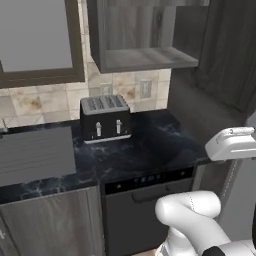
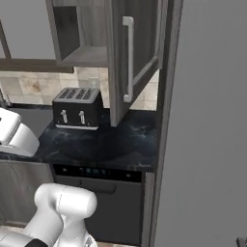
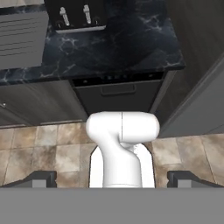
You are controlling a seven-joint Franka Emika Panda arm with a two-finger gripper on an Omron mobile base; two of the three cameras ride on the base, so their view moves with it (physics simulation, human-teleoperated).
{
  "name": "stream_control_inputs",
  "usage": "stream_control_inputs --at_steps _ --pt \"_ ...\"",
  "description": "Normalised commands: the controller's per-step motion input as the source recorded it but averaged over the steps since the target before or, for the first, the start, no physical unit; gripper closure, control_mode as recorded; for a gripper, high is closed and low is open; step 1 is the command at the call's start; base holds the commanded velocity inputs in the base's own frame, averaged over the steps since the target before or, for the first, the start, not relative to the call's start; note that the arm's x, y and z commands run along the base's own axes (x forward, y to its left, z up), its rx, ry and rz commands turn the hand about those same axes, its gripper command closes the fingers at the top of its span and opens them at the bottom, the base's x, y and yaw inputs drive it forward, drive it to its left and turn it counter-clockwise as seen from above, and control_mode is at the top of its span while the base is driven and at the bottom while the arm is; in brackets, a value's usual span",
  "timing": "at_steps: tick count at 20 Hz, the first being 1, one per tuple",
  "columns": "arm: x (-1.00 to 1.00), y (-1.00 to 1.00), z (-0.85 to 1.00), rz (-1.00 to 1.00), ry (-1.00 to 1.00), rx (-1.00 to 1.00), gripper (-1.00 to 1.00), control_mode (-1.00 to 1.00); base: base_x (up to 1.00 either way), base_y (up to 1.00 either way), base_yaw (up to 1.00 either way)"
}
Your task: Close all open cabinet doors.
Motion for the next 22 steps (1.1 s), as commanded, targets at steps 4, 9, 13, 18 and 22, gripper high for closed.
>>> stream_control_inputs --at_steps 4,9,13,18,22 --pt "0.0 0.0 0.0 0.0 0.0 0.0 -1.0 1.0 0.33 -0.3 0.07" --pt "0.0 0.0 0.0 0.0 0.0 0.0 -1.0 1.0 0.37 -0.29 0.06" --pt "0.0 0.0 0.0 0.0 0.0 0.0 -1.0 1.0 0.41 -0.24 0.06" --pt "0.0 0.0 0.0 0.0 0.0 0.0 -1.0 1.0 0.46 -0.24 0.05" --pt "0.0 0.0 0.0 0.0 0.0 0.0 -1.0 1.0 0.44 -0.22 0.04"
